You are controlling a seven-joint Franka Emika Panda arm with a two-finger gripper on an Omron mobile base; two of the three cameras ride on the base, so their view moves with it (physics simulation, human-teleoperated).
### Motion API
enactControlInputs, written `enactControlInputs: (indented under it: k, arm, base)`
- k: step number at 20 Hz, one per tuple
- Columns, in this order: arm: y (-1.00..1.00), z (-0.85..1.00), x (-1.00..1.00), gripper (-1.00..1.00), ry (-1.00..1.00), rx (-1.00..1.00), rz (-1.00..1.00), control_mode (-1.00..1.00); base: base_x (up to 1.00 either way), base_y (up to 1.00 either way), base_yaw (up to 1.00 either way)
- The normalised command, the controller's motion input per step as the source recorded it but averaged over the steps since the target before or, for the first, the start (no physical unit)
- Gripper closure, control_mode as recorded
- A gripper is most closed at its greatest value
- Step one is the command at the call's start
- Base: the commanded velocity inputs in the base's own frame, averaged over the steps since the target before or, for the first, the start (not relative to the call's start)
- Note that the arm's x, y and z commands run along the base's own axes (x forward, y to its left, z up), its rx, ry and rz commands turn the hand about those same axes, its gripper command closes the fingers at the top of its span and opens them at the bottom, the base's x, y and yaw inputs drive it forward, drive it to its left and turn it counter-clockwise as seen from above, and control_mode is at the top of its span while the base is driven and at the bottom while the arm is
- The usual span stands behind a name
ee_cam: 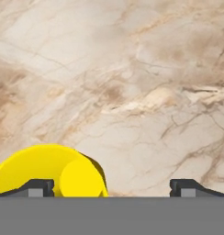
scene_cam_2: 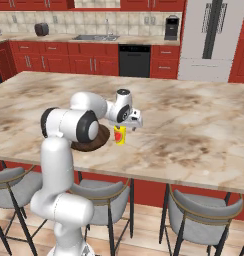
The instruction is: Place the cup inside the bowl on the dining table and move the bowl to any counter.
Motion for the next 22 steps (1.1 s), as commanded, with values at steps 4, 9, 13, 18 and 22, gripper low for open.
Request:
enactControlInputs:
  k: [4,9,13,18,22]
  arm:
    - [0.00,-0.13,0.01,-1.00,0.01,0.00,0.00,-1.00]
    - [0.00,-0.13,0.01,-1.00,0.01,0.00,0.00,-1.00]
    - [0.00,-0.02,0.00,-1.00,0.00,0.00,0.00,-1.00]
    - [0.00,0.00,0.00,-1.00,0.00,0.00,0.00,-1.00]
    - [0.00,0.00,0.00,1.00,0.00,0.00,0.00,-1.00]
  base:
    - [0.00,0.00,0.00]
    - [0.00,0.00,0.00]
    - [0.00,0.00,0.00]
    - [0.00,0.00,0.00]
    - [0.00,0.00,0.00]
